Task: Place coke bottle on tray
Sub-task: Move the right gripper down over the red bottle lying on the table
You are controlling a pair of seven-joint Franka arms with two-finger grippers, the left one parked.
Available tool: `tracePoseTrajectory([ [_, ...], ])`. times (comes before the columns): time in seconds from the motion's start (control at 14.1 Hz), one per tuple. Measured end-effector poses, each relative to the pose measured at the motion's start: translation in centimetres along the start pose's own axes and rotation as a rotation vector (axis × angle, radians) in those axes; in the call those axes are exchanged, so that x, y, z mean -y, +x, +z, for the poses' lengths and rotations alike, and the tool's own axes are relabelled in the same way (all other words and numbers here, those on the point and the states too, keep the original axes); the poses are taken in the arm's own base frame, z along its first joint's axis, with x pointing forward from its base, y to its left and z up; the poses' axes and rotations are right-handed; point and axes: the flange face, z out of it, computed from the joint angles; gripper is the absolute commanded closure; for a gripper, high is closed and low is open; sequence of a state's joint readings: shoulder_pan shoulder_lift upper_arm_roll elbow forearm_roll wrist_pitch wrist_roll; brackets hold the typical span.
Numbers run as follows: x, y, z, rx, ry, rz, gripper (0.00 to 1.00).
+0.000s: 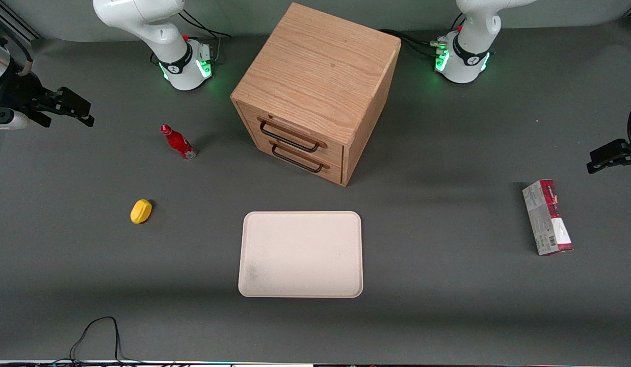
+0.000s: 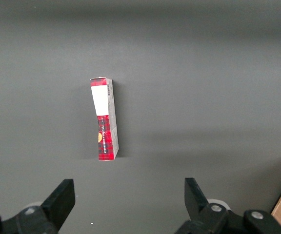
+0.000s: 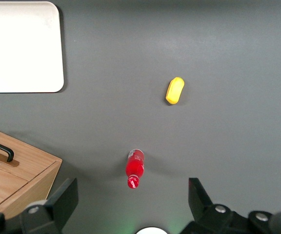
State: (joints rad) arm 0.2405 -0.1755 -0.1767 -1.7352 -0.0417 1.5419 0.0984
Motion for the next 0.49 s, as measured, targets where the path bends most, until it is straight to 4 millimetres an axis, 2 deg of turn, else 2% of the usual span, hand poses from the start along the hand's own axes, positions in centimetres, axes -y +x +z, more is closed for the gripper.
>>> tracePoseTrajectory([
  [0.35, 0.0, 0.0, 0.6, 0.021, -0.003, 0.000, 0.00],
  [0.49, 0.1, -0.2, 2.4, 0.074, -0.006, -0.002, 0.00],
])
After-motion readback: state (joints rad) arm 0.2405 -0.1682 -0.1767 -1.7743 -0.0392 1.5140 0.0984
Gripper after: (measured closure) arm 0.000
